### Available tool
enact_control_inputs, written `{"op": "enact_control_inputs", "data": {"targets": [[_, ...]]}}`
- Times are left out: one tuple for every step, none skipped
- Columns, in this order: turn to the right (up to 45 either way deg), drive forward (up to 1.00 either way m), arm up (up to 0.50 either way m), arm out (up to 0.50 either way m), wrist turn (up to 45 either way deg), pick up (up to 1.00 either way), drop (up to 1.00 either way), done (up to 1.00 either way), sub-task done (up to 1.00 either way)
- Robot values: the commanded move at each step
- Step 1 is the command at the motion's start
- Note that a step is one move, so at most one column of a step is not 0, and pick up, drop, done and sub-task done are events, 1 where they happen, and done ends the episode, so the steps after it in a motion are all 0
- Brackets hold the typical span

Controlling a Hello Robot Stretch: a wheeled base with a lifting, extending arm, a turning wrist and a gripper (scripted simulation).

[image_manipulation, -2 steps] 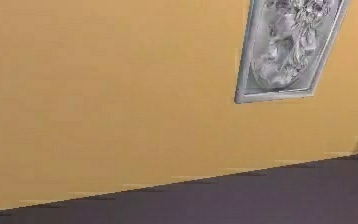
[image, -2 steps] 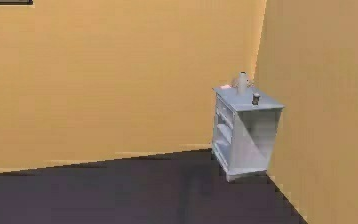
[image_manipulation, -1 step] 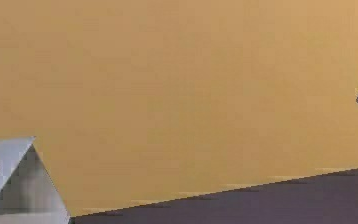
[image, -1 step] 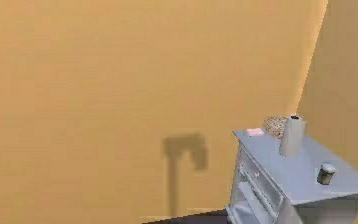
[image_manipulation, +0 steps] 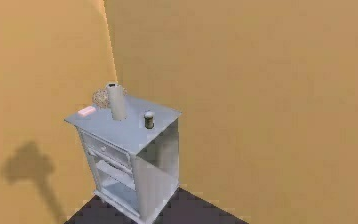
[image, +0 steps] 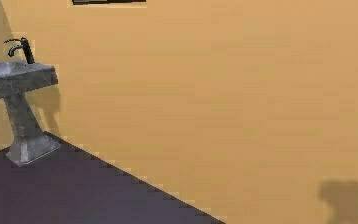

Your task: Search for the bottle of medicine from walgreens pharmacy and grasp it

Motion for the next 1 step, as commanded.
{"op": "enact_control_inputs", "data": {"targets": [[-6.0,0.0,0.0,0.0,0.0,0.0,0.0,0.0,0.0]]}}
